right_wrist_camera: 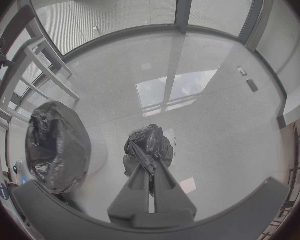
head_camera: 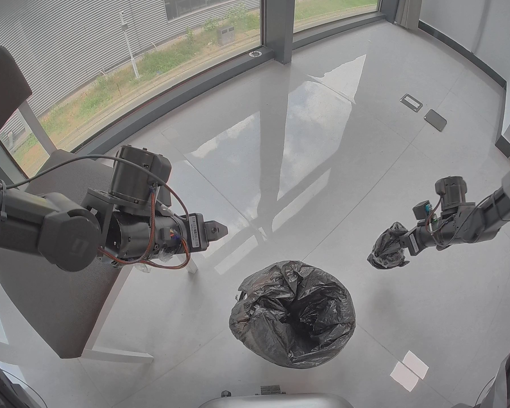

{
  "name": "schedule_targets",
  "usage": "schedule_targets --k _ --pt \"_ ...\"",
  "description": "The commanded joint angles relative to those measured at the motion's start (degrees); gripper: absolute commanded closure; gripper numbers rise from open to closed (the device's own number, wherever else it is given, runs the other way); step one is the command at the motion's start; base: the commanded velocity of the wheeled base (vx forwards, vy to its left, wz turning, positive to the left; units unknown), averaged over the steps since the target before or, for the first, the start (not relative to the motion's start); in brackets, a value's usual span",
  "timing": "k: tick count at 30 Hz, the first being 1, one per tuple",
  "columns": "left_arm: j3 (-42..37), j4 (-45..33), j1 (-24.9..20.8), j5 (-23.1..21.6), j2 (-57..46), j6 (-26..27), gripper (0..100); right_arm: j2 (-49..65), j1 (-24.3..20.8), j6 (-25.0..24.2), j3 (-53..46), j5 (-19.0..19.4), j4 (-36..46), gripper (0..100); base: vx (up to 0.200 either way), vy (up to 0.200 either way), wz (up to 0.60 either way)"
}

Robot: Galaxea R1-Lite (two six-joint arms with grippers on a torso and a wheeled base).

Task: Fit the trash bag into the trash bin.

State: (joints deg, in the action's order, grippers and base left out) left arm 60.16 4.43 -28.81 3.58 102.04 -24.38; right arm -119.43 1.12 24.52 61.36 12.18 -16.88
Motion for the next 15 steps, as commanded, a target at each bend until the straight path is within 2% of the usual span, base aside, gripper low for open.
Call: schedule_targets --k 1,4,5,7,9,15 --pt "-5.14 0.06 -0.2 0.2 -2.02 1.71 0 19.85 -3.41 0.62 -9.15 0.21 -2.01 100 0.0 0.0 0.0" --pt "-6.46 0.15 -0.2 0.2 -2.63 2.23 0 22.75 -4.81 0.36 -9.32 0.48 -1.75 100 0.0 0.0 0.0" --pt "-7.69 0.15 -0.37 0.2 -2.98 2.32 0 25.39 -7.54 0.27 -10.38 0.74 -1.75 100 0.0 0.0 0.0" --pt "-8.22 0.15 -0.37 0.2 -3.07 2.32 0 26.44 -9.73 0.18 -11.43 1.44 -2.01 100 0.0 0.0 0.0" --pt "-8.83 0.15 -0.37 0.2 -3.25 2.32 0 28.38 -13.78 -0.08 -13.63 2.41 -2.19 100 0.0 0.0 0.0" --pt "-10.77 0.23 -0.37 0.2 -5.36 5.57 0 29.69 -21.07 -0.87 -16.79 5.66 -2.19 100 0.0 0.0 0.0"
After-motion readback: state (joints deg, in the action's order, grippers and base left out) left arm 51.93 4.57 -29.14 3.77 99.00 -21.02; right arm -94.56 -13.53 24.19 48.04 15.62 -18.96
